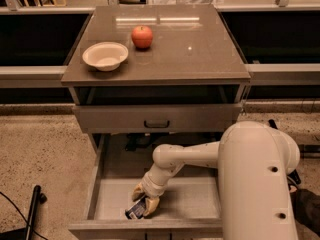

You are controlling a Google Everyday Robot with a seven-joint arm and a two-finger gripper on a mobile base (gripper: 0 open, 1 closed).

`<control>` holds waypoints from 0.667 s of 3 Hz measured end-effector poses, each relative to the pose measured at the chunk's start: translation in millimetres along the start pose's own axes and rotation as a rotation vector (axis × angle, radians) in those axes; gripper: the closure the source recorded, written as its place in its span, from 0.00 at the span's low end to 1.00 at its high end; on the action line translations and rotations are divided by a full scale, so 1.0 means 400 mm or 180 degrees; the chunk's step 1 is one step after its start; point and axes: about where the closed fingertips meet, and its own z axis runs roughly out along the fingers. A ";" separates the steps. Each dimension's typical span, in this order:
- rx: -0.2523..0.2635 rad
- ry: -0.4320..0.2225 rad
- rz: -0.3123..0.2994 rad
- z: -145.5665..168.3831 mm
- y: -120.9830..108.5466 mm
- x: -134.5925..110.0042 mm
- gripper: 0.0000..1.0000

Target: Pick rxbar blueberry from middle drawer and place on counter

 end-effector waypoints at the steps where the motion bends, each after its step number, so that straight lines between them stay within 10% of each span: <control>1: 0.0000 0.0000 0.0000 -0.007 0.000 -0.005 0.72; 2: -0.0013 0.0001 0.0013 -0.009 -0.001 -0.005 0.86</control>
Offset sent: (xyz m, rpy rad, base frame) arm 0.0062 -0.0023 -0.0090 -0.0204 0.0164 -0.0100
